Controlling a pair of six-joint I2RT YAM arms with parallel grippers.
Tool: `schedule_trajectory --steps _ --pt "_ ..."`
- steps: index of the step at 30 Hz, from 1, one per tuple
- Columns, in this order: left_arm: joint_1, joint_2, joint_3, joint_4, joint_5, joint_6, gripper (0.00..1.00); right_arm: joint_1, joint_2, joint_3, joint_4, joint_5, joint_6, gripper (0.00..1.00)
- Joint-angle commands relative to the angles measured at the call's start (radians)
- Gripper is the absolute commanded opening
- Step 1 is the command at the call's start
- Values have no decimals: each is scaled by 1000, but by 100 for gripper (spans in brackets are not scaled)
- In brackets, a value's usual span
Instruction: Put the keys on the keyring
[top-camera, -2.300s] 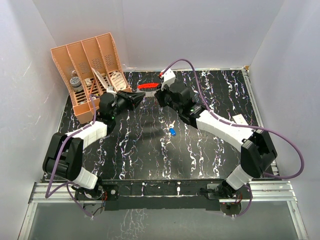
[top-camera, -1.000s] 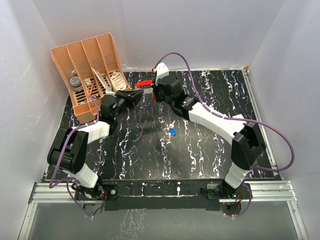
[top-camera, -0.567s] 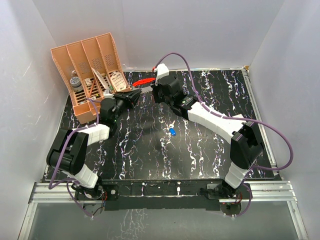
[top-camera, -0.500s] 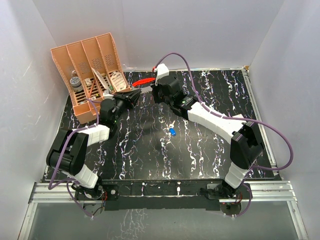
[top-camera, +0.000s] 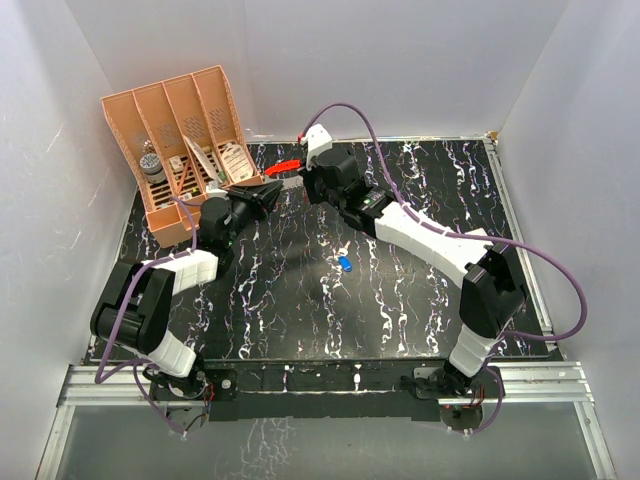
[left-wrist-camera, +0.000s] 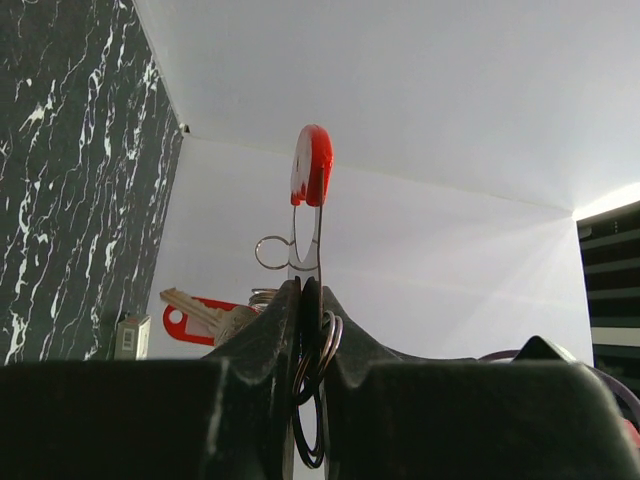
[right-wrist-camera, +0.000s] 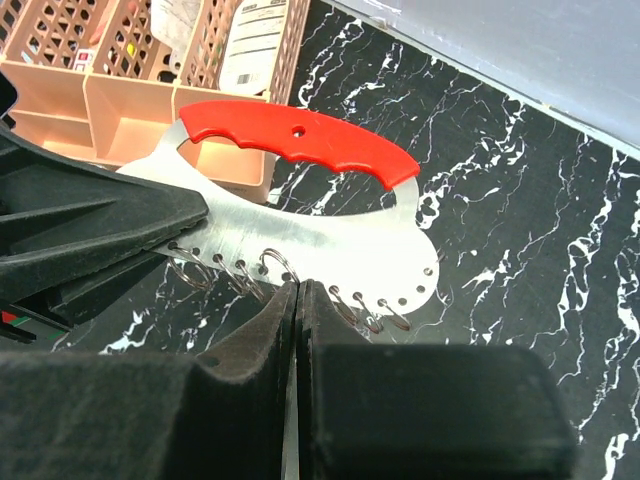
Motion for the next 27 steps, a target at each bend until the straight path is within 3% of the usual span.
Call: schedule_trajectory --steps 1,16,27 --pt "-1 -47 21 -4 22 27 0 13 -9 67 25 9 -126 0" --pt "-2 -5 45 -38 43 54 0 122 81 185 -148 240 -420 0" --pt "-3 31 53 -8 46 49 0 128 90 238 -271 249 -446 0"
